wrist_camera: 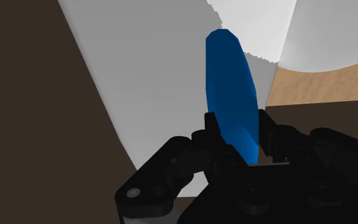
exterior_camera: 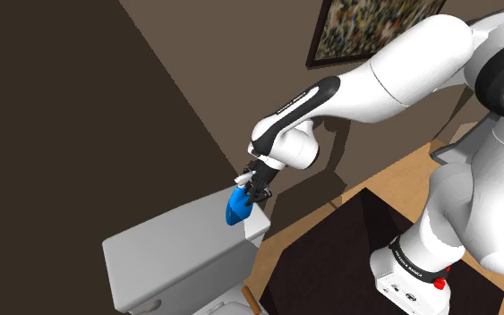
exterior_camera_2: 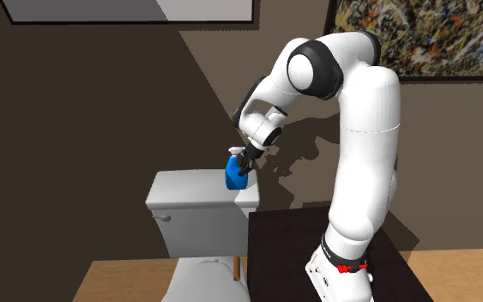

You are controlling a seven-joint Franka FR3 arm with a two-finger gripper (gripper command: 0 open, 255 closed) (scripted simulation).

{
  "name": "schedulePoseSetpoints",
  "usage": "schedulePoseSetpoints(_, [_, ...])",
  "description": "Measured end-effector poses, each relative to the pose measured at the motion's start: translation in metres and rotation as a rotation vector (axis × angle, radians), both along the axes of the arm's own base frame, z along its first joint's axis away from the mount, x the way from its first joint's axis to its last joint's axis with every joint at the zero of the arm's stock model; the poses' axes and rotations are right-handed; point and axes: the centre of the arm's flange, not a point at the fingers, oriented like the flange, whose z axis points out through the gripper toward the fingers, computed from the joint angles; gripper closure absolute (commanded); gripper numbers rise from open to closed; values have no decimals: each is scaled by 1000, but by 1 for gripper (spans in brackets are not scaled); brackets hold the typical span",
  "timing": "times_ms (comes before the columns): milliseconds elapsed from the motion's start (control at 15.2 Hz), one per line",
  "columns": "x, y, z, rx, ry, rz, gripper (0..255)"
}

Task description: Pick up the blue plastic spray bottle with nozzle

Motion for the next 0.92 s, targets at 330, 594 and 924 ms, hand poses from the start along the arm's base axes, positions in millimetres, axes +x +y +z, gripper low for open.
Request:
schedulePoseSetpoints(330, [0, 0, 15, -1, 0, 0, 255])
schedulePoseSetpoints(594, [0, 0, 37, 0, 0, 0, 255])
schedulePoseSetpoints(924, [-1, 1, 63, 0, 0, 0, 255])
